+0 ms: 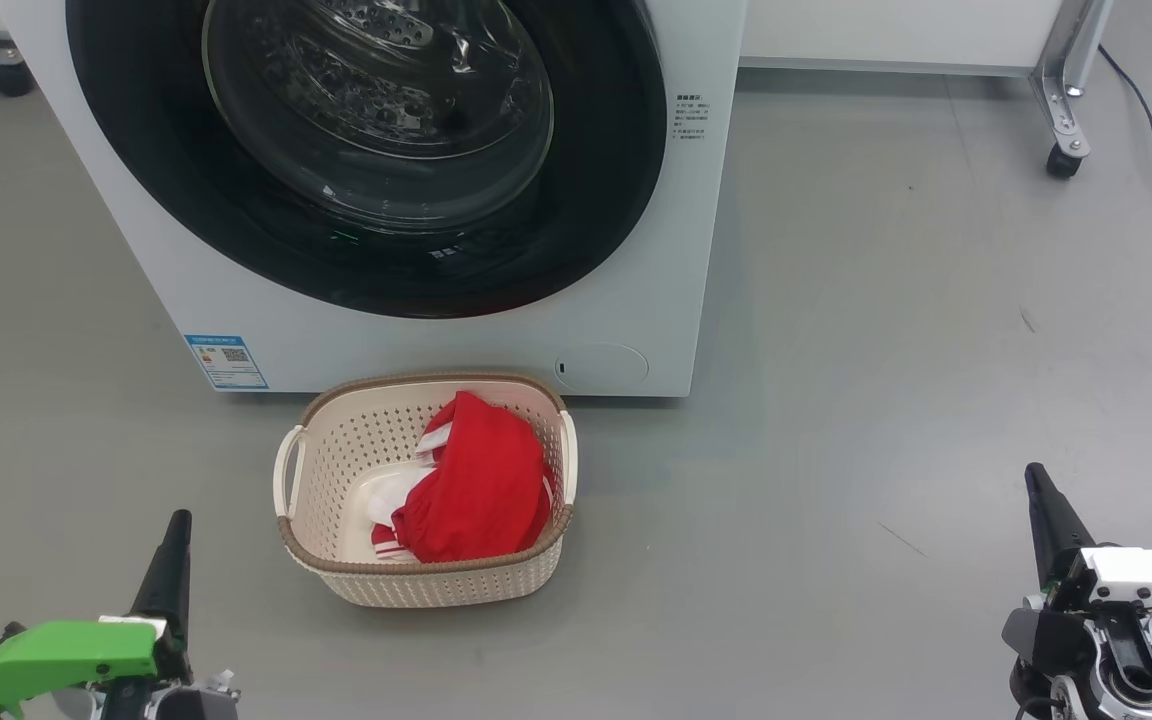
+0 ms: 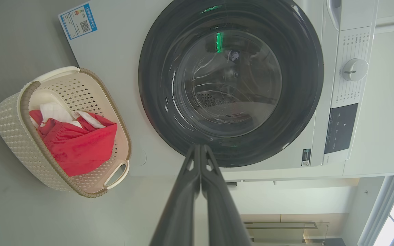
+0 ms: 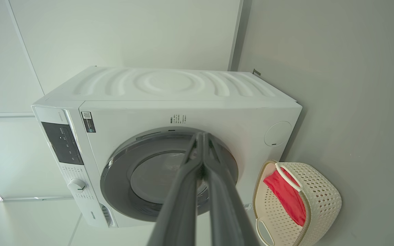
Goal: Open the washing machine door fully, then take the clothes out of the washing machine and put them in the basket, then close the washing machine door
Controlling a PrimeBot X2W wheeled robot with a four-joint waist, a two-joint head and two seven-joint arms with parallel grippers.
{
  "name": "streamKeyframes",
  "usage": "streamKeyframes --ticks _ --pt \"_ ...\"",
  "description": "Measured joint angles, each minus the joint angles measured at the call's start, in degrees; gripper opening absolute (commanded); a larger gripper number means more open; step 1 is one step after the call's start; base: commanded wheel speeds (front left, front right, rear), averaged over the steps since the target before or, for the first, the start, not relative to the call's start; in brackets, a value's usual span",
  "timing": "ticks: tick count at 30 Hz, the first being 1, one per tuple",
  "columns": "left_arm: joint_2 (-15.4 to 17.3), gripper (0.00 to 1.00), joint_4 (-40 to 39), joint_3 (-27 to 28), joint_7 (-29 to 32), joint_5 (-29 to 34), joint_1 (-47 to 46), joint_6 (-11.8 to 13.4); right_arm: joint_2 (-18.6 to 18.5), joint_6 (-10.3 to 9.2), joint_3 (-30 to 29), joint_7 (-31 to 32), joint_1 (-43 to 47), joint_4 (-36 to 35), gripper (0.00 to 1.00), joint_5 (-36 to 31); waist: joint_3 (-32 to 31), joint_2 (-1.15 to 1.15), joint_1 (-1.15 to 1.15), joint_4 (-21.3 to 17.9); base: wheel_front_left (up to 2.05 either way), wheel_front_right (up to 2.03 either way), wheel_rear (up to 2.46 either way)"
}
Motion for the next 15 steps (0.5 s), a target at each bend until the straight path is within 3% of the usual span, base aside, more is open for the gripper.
streamKeyframes --ticks 15 --pt "0.0 0.00 0.0 0.0 0.0 0.0 0.0 0.0 0.0 0.00 0.0 0.0 0.0 0.0 0.00 0.0 0.0 0.00 0.00 0.0 0.00 0.00 0.00"
